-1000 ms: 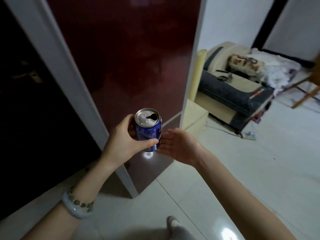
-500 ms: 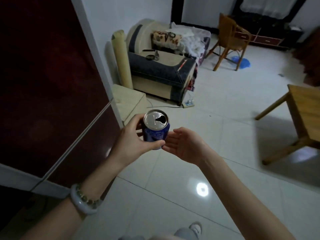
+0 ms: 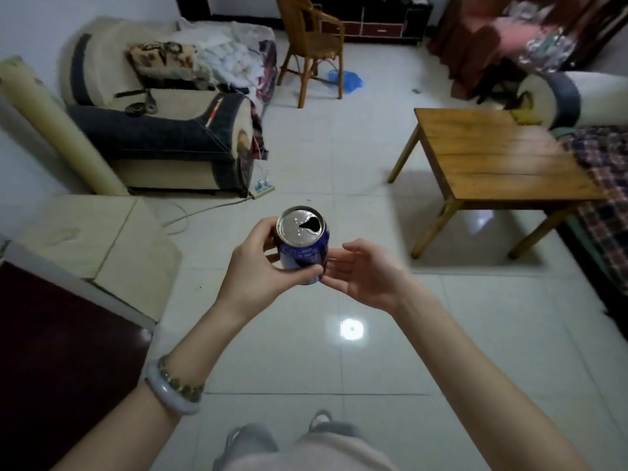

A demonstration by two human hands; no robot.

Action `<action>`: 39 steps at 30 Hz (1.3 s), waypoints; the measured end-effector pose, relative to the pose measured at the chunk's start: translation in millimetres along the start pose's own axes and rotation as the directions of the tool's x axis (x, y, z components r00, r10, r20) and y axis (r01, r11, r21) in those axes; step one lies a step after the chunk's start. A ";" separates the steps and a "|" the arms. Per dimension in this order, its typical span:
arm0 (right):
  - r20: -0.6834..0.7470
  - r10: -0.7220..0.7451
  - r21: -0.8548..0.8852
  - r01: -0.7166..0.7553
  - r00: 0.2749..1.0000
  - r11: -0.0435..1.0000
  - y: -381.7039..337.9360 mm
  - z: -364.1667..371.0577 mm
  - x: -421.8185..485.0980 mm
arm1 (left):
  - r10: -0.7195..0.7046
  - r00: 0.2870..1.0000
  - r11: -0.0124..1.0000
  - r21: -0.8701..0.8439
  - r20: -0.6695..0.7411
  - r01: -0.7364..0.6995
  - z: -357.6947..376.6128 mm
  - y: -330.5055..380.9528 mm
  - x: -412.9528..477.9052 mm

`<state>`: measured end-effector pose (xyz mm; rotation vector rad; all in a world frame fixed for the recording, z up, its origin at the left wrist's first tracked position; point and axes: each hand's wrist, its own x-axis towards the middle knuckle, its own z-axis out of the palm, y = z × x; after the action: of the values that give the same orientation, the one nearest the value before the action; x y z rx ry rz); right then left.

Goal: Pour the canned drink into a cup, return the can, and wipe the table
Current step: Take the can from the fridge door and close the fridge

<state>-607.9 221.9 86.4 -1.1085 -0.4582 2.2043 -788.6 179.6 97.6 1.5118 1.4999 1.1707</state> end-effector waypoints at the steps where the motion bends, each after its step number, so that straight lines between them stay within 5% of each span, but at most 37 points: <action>1: -0.021 -0.011 0.031 0.012 1.000 0.999 -6.8 -14.8 -3.3 | 0.003 0.999 1.000 -0.005 0.033 -0.003 15.0 3.7 7.3; 17: -0.304 -0.204 0.320 0.301 0.931 0.898 -146.0 -202.2 -31.9 | 0.126 0.886 0.992 -0.079 0.447 -0.101 242.4 56.2 160.0; 39: -0.377 -0.216 0.371 0.361 0.901 0.856 -403.5 -426.0 -1.4 | 0.177 0.789 0.984 -0.104 0.588 -0.143 521.6 127.0 380.3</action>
<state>-112.0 534.5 59.3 -1.0435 0.0170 1.6978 -287.3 605.4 80.2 1.7802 0.9145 0.7027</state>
